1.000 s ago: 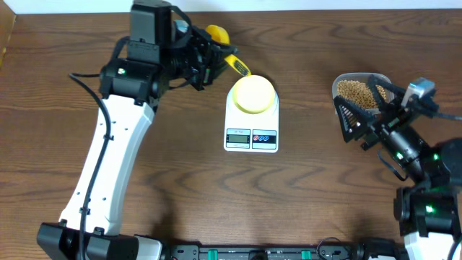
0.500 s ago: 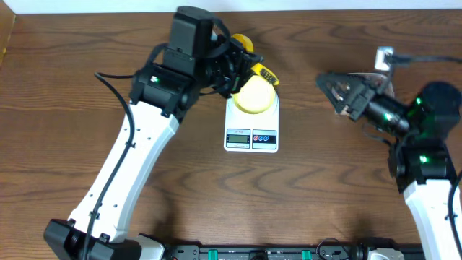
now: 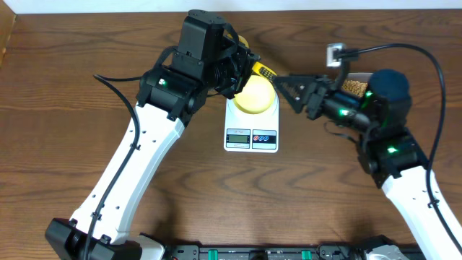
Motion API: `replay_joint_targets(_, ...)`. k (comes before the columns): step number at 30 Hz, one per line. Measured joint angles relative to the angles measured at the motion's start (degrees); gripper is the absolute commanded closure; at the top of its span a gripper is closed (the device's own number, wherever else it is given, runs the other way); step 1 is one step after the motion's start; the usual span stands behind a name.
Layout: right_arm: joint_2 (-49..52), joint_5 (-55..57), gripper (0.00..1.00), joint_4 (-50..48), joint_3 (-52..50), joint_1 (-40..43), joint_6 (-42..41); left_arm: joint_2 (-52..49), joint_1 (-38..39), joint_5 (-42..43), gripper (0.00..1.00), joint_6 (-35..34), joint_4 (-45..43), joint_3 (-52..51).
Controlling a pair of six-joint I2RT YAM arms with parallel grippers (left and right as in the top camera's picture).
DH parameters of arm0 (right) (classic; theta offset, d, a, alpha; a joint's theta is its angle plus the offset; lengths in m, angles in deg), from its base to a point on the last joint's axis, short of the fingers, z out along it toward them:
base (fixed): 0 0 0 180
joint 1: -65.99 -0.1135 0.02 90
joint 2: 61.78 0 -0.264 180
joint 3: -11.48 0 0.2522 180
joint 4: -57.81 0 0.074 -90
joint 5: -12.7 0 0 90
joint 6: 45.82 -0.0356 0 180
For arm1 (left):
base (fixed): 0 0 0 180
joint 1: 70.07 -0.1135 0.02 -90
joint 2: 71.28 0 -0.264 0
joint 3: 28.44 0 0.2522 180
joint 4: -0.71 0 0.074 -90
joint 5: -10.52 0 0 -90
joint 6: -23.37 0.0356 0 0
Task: Scoop item into bowl and weigh 50g on scale
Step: 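Reach the right gripper to the scoop handle held by the left gripper, then close the right gripper on the scoop handle and release left gripper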
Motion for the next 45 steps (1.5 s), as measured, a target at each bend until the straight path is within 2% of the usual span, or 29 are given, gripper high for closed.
replay_joint_targets(4, 0.0, 5.2, 0.65, 0.1, 0.0, -3.8, 0.5, 0.0, 0.2, -0.1, 0.92, 0.0, 1.1, 0.0)
replay_joint_targets(9, 0.0, 12.5, 0.69, 0.5, 0.0, -7.4, 0.6, 0.0, 0.2, 0.6, 0.92, 0.0, 3.3, 0.0)
replay_joint_targets(14, 0.0, 16.9, 0.82, 0.2, 0.0, -8.9, 0.6, 0.0, 0.2, 2.3, 0.92, 0.0, 3.3, 0.0)
replay_joint_targets(26, 0.0, 19.1, 0.82, -0.2, 0.0, -9.3, 0.6, 0.0, 1.3, 4.8, 0.92, 0.0, 3.3, 0.0)
replay_joint_targets(32, 0.0, 19.3, 0.99, -0.4, 0.0, -9.5, 0.6, 0.0, 2.2, 5.0, 0.92, 0.0, 3.3, 0.0)
replay_joint_targets(45, 0.0, 19.2, 0.99, -0.4, 0.0, -9.5, 1.3, 0.0, 2.3, 5.0, 0.92, 0.0, 3.3, -0.1)
